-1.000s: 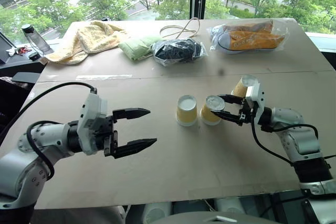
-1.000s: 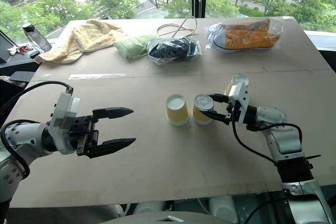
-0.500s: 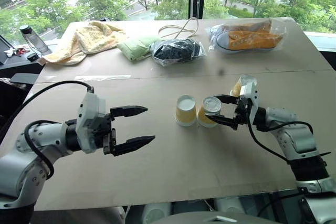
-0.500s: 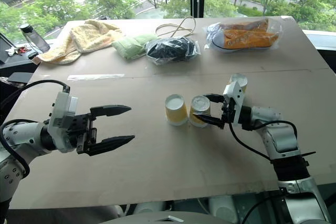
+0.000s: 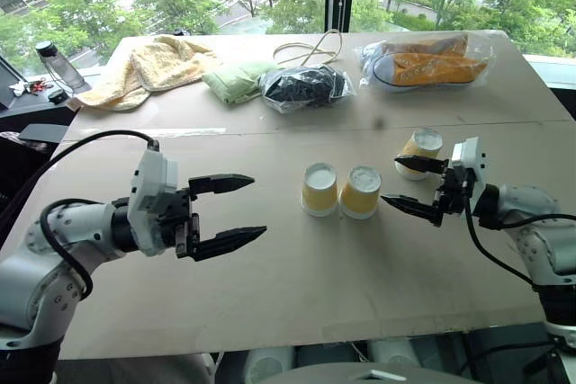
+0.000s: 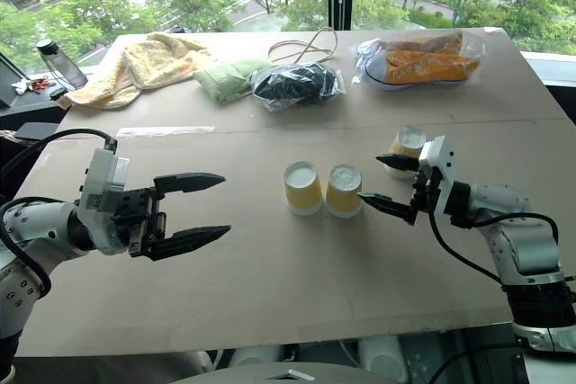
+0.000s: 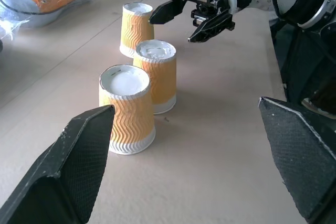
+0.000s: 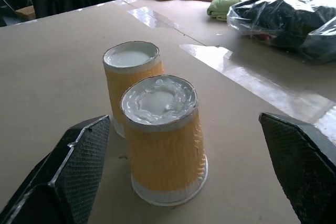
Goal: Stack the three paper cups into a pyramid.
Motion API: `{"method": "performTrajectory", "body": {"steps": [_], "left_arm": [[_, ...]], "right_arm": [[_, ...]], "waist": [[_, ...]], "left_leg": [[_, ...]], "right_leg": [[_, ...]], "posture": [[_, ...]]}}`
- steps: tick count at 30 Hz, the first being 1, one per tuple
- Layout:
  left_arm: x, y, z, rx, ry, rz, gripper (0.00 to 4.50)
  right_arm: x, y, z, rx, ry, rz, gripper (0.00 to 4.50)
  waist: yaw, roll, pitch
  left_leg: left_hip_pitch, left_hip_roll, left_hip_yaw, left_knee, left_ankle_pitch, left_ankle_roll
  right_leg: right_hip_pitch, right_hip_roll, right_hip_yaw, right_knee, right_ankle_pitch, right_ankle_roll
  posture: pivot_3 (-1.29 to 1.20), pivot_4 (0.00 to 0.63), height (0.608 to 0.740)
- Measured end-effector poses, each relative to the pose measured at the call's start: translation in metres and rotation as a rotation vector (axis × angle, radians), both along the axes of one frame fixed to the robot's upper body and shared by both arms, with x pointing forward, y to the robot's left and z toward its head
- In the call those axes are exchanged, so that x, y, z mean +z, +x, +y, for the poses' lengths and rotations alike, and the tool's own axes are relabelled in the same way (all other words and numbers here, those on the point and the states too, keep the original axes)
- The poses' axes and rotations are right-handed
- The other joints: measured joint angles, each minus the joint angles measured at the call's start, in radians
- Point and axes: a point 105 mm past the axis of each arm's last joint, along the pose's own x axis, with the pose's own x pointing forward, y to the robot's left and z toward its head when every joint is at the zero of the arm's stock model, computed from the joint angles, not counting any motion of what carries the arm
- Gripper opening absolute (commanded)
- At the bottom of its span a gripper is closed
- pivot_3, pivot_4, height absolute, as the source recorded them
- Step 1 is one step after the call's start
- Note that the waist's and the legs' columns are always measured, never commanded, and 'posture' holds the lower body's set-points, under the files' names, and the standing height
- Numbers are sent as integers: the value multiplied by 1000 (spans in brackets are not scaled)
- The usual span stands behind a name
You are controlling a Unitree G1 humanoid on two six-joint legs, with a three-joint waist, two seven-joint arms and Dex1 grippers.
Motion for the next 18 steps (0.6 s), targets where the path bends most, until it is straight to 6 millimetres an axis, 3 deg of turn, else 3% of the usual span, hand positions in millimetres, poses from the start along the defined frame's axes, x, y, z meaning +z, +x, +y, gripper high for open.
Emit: {"method": "performTrajectory", "body": {"steps": [6,14,18], "left_arm": [[25,14,-21,-1,-50,-11,4500],[39,23,-31,17,-27,-8,4500],[42,23,-33,9,-21,-14,4500]], "right_arm": [[11,23,-32,-217,12,-102,4466],[3,50,-44,-373,45,-98,4466],[-5,57,-41,-380,62,-61,4466]], "waist": [[0,0,0],[-3,0,1],[-2,0,1]], "left_leg": [[0,0,0,0,0,0],[-1,0,0,-1,0,0],[-1,0,0,0,0,-1]], "right_leg": [[0,1,0,0,0,0],[-1,1,1,0,0,0],[-1,1,1,0,0,0]], "posture": [[0,150,740],[0,150,740],[0,150,740]]}}
